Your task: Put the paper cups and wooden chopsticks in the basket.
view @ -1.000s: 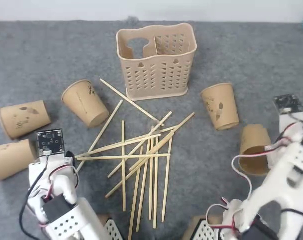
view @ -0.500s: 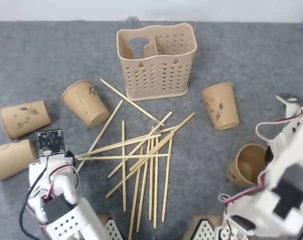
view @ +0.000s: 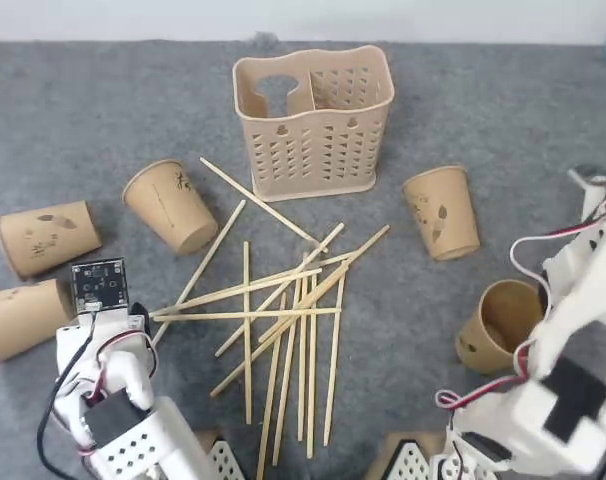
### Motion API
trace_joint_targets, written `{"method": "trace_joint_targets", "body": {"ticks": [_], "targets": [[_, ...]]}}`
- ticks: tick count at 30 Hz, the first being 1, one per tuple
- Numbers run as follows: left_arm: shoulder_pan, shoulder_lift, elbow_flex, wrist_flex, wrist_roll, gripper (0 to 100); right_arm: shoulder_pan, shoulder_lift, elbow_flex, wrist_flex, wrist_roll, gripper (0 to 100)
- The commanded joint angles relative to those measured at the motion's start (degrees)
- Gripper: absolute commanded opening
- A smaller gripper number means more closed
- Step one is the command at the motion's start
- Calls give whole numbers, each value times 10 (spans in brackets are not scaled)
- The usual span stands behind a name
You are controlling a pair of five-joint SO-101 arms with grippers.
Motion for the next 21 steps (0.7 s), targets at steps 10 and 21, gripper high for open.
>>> {"method": "trace_joint_targets", "body": {"ticks": [10, 21], "targets": [[-2, -1, -6, 0, -6, 218, 14, -255, 113, 24, -5, 111], [-2, -1, -5, -1, -6, 218, 18, -471, 315, -29, 30, 95]]}}
